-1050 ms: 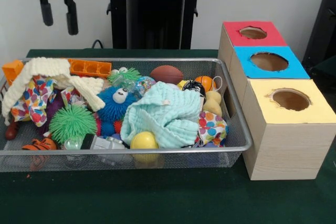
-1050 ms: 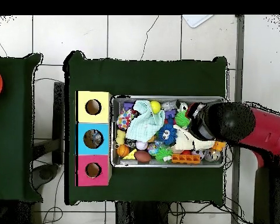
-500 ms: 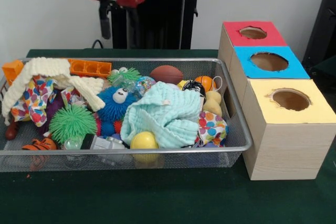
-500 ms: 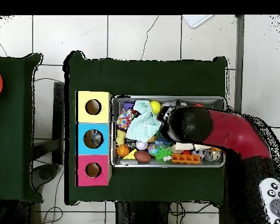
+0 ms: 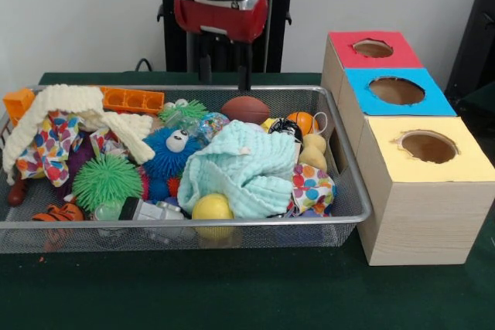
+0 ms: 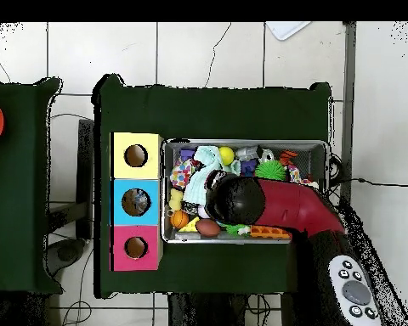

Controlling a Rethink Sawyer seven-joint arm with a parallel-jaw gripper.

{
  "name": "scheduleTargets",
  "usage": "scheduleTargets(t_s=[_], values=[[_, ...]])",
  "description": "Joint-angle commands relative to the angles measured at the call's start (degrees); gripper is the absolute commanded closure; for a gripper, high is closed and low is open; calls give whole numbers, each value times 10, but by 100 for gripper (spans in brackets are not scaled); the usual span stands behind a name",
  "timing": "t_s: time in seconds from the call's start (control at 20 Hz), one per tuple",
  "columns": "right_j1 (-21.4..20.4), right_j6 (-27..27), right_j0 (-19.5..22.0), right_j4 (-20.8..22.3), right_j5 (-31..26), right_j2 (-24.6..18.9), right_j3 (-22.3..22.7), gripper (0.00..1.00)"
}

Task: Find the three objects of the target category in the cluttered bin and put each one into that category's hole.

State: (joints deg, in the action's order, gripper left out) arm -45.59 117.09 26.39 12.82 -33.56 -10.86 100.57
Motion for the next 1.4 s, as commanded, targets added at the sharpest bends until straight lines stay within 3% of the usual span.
scheduleTargets(t_s=[0.05, 0.4, 0.75, 1.0, 1.4], values=[[61, 123, -10, 3, 69, 49, 79, 0], [103, 105, -25, 10, 113, 84, 79, 0], [118, 50, -1, 32, 132, 105, 77, 0], [117, 31, 17, 28, 137, 96, 72, 0], [150, 24, 33, 35, 164, 84, 34, 0]])
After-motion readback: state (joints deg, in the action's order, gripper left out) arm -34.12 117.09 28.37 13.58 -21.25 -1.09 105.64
